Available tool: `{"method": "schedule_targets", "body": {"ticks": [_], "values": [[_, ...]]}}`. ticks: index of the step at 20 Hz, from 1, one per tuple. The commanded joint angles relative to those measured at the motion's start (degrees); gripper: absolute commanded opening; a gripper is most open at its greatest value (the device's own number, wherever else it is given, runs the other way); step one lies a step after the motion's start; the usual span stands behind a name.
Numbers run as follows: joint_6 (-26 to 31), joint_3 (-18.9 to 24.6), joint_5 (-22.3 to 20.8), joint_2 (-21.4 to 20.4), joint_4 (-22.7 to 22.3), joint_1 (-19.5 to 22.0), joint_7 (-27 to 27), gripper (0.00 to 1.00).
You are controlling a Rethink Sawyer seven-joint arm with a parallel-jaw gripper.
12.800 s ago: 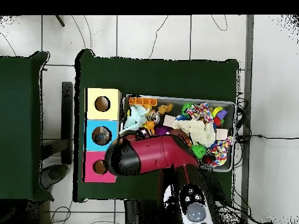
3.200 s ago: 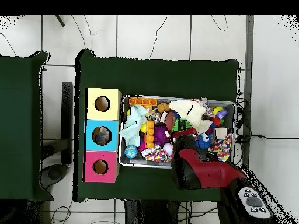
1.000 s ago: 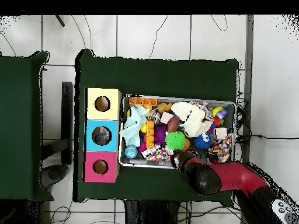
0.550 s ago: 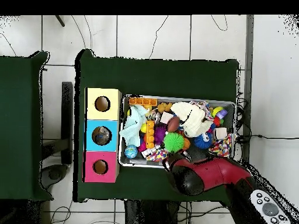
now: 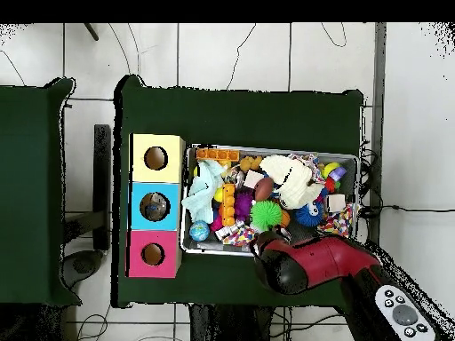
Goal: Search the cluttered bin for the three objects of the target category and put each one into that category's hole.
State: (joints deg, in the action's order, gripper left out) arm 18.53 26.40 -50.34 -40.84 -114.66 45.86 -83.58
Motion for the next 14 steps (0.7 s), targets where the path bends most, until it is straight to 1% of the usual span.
{"method": "schedule_targets", "body": {"ticks": [1,4,7,8,10,14], "values": [[0.5,-3.4,-1.9,0.0,5.6,-0.8,-3.9,1.0],[0.2,-3.1,-1.7,0.1,5.2,-0.2,-3.2,1.0],[1.4,-2.0,-0.6,0.3,5.2,0.5,-1.7,1.0],[2.1,-1.5,0.4,0.5,4.9,1.0,-1.5,1.0],[3.9,0.2,4.0,0.9,3.6,2.4,-1.5,1.0],[5.2,4.7,11.8,2.2,0.4,5.4,-2.8,1.0]]}}
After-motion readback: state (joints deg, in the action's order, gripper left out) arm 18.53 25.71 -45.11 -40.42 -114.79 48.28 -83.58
